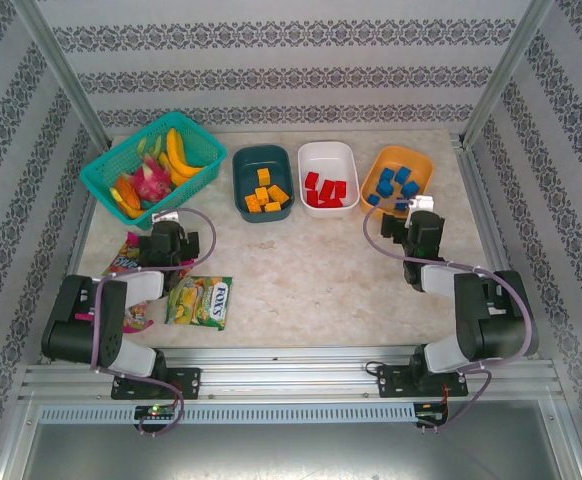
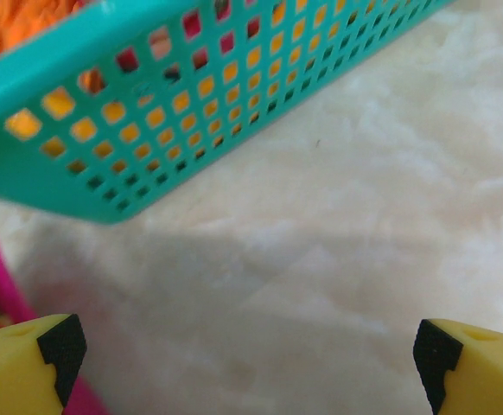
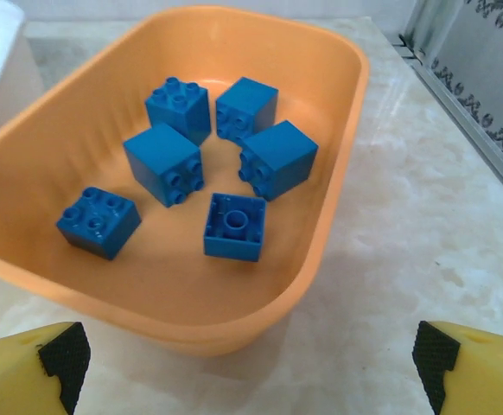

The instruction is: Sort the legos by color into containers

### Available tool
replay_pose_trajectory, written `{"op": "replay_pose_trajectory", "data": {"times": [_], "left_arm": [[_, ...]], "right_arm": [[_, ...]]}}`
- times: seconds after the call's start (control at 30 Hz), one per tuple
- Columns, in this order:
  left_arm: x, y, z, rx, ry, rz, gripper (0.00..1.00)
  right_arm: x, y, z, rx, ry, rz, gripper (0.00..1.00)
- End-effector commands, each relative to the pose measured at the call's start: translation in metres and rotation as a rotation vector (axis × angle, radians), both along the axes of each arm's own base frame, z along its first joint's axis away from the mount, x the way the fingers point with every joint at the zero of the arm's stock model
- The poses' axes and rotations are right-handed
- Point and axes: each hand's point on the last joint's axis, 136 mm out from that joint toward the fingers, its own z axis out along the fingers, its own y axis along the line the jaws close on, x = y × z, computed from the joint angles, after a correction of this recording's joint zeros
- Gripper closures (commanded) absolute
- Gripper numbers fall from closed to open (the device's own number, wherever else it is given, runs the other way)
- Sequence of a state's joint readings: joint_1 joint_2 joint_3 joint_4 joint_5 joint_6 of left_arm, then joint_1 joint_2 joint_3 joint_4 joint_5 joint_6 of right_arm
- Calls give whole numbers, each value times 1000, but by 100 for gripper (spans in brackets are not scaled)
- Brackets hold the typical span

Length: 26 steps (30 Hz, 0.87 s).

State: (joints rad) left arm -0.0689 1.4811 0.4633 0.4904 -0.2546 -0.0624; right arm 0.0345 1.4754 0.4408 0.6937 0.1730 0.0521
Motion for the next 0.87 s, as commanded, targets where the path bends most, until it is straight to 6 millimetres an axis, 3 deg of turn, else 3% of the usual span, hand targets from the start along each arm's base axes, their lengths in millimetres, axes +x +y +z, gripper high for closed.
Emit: {"op": "replay_pose_trajectory", "data": {"times": [0.0, 0.1, 0.23, 0.33, 0.83], "left_arm": [[23, -6, 29, -25, -212, -70, 0], [16, -5, 24, -19, -253, -65, 0], [21, -3, 23, -42, -222, -67, 0], [21, -3, 21, -42, -220, -68, 0], [21, -3, 22, -44, -220, -68, 0]], "right_arm": [[-6, 3, 10, 24, -154, 27, 2], [-9, 3, 11, 17, -159, 28, 2], [-7, 3, 5, 12, -116, 20, 2], [1, 8, 11, 8, -121, 48, 2], [1, 8, 11, 6, -117, 51, 2]]}}
